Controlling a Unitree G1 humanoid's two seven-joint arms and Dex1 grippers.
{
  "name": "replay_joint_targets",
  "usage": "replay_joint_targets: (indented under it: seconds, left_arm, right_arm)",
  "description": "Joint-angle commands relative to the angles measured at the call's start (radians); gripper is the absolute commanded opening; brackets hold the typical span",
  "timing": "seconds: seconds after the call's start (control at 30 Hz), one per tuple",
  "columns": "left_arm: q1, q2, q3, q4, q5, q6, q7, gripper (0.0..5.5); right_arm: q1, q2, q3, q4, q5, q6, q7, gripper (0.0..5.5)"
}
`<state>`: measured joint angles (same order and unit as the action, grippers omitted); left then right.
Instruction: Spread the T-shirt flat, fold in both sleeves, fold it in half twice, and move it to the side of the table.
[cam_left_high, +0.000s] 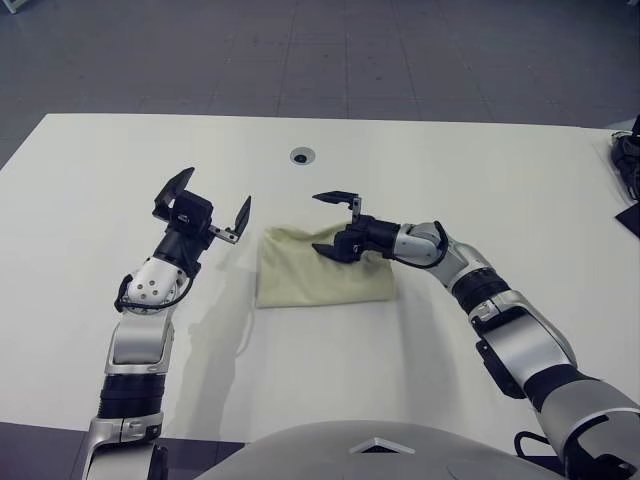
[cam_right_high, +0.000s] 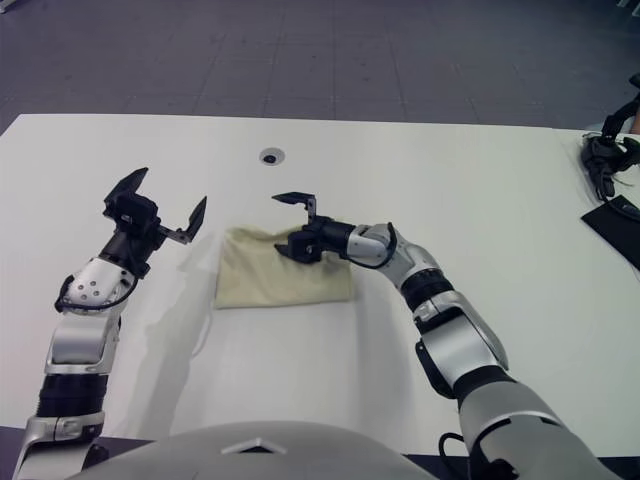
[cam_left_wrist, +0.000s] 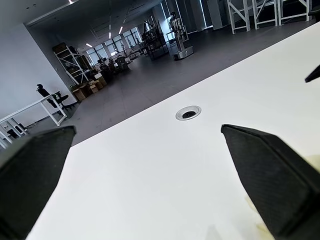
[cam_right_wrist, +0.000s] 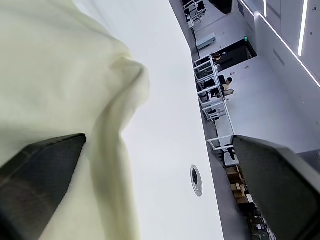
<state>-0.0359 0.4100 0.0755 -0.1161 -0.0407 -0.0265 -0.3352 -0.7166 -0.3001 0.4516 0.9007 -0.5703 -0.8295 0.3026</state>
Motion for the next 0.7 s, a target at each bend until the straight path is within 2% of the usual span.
replay_joint_targets:
  seconds: [0.03,0.23,0.43,0.7]
  left_arm:
    - [0.007,-0.004,-0.008,0.003,0.006,-0.013,-0.006,5.38]
    - [0.011,-0.01,-0.022,0.018,0.012,-0.03,-0.012,5.38]
    - [0.074,0.039,-0.12,-0.013,0.086,-0.091,-0.088,5.38]
    - [0.08,0.049,-0.141,-0.022,0.119,-0.127,-0.099,5.38]
  right_arm:
    - [-0.05,0.013,-0.016,0.04,0.015,0.012,-0.043,5.4]
    - [-0.086,0.053,-0.027,0.087,0.056,0.025,-0.04,5.4]
    - [-0.121,0.083,-0.022,0.148,0.061,0.06,-0.04,5.4]
    - [-0.172,0.074,-0.011,0.219,0.014,0.093,-0.15,5.4]
